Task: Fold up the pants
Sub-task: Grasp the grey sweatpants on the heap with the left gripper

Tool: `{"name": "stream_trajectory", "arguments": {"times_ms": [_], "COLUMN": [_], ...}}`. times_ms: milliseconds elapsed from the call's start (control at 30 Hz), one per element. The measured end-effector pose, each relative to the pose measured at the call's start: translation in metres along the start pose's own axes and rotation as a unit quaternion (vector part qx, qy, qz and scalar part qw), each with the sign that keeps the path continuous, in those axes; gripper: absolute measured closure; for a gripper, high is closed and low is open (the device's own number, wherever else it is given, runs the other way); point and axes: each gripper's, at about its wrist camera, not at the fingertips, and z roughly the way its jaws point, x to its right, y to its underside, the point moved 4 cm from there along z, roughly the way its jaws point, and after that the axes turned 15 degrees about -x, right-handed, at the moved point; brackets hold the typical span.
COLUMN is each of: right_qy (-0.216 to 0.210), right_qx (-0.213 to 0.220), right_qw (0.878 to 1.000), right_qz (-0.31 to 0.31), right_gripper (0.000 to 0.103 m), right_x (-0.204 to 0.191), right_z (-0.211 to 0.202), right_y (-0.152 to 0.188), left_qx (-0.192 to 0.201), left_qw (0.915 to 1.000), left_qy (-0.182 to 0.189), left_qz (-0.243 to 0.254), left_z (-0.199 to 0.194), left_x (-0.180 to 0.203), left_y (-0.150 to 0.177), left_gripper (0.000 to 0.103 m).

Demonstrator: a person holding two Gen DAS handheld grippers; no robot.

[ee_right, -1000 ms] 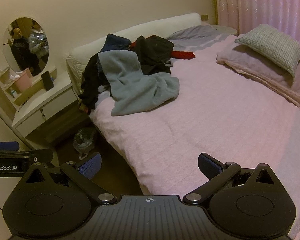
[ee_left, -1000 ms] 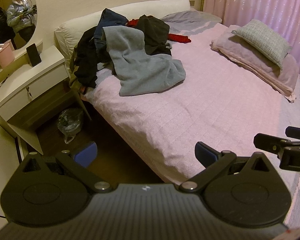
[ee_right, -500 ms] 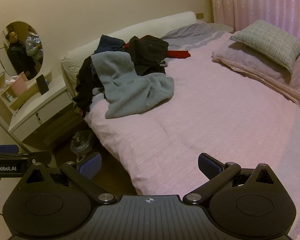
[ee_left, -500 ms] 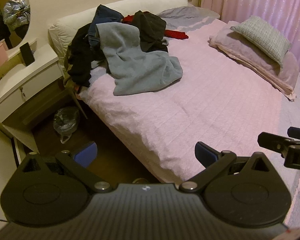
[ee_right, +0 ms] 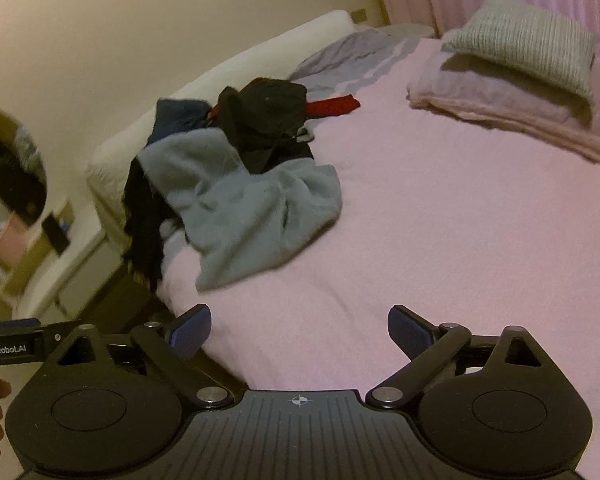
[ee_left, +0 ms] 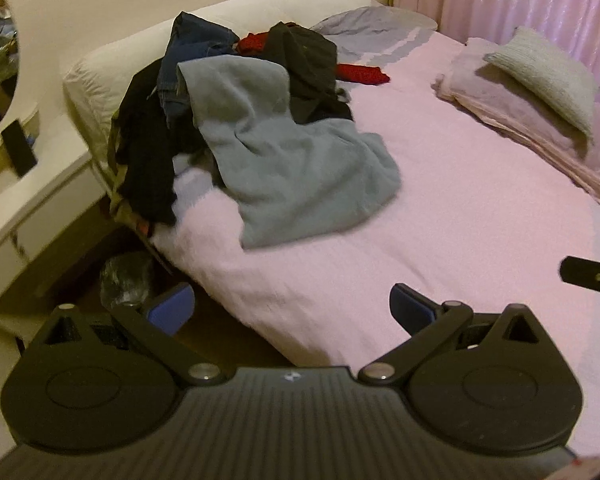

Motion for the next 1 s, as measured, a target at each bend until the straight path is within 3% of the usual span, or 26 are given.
{"name": "stream_trajectory", "arguments": {"times_ms": [200, 367, 533, 567, 600, 800, 933, 1000], "right_qy": [-0.017, -0.014, -0.019, -0.021, -0.025, -0.030, -0.041, -0.067], "right_qx": [-0.020, -0.029, -0.019, -0.014, -0.009, 0.001, 0.011, 0.028], "right_qw": [0.994, 0.978, 0.956, 0.949, 0.944, 0.917, 0.902, 0.893], "right_qz": [0.108, 0.205, 0.291, 0.314, 0.329, 0.397, 0.431, 0.444], "right_gripper": [0.014, 0.017, 0.018, 0.018, 0.018, 0.018, 0.019, 0.019], "right_x": [0.003, 0.026, 0.053, 0.061, 0.065, 0.091, 0.105, 0.109], "right_z": [0.091, 0.161, 0.213, 0.224, 0.232, 0.278, 0.310, 0.323], "right_y": [-0.064, -0.107, -0.122, -0.125, -0.125, -0.121, -0.116, -0.118], "left_qx": [-0.010, 0.029, 0.049, 0.046, 0.042, 0.023, 0.026, 0.033], "left_qw": [0.9996, 0.9968, 0.9980, 0.9987, 0.9988, 0.9919, 0.9900, 0.9908], "left_qy": [0.013, -0.012, -0.008, -0.002, -0.008, 0.045, 0.066, 0.067], "left_qz": [0.025, 0.073, 0.039, 0.023, -0.024, -0.116, -0.122, -0.112], "left_z": [0.073, 0.128, 0.190, 0.203, 0.217, 0.277, 0.293, 0.295], "left_x": [-0.066, -0.105, -0.155, -0.166, -0.178, -0.219, -0.221, -0.217], "left_y": [-0.120, -0.233, -0.327, -0.339, -0.351, -0.389, -0.402, -0.408], "left_gripper": [0.005, 0.005, 0.005, 0.005, 0.005, 0.004, 0.004, 0.006]}}
